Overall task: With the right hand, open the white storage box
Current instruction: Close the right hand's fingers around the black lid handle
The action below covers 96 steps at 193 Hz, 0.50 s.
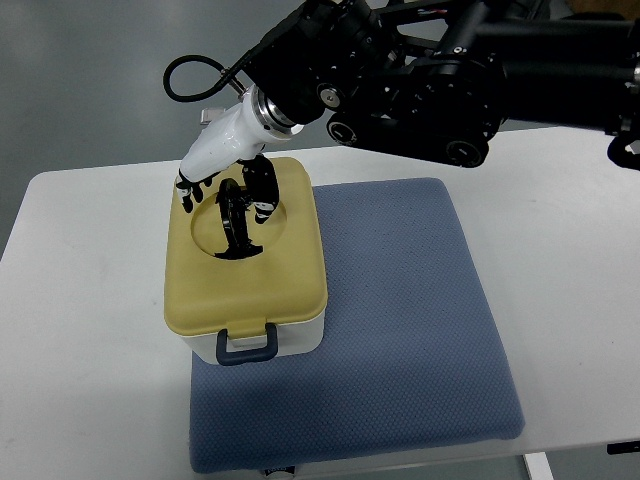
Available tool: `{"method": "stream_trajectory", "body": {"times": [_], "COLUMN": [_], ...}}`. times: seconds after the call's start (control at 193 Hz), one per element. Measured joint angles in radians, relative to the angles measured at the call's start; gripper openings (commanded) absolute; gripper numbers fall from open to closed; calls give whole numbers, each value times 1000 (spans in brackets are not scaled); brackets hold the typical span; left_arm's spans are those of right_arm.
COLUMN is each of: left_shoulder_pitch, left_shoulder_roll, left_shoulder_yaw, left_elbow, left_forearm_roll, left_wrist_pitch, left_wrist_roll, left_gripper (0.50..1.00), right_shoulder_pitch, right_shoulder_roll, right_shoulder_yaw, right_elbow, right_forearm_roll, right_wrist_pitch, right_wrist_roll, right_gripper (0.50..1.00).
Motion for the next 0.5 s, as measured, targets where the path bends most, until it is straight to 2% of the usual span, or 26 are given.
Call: {"method": "stream_trajectory", "body": {"times": [0.114,0.275,0.498], "left_shoulder_pitch": [0,0,0], "left_shoulder_roll": [0,0,0], "left_shoulder_yaw": [0,0,0], "left_elbow": [1,1,1], "left_forearm_roll": [0,0,0], "left_wrist_pitch": [0,0,0], "left_wrist_roll": [0,0,0], "left_gripper": [1000,1000,1000], "right_shoulder_pitch": [0,-2,-11], "right_shoulder_roll": [0,0,0], "right_shoulder_yaw": [-5,-7,-19], "right_elbow": [-1,-1,-2], "right_forearm_roll": [0,0,0], "right_wrist_pitch": [-18,-23,-44], "right_wrist_roll": [11,15,17], "right_gripper": [768,758,656]}}
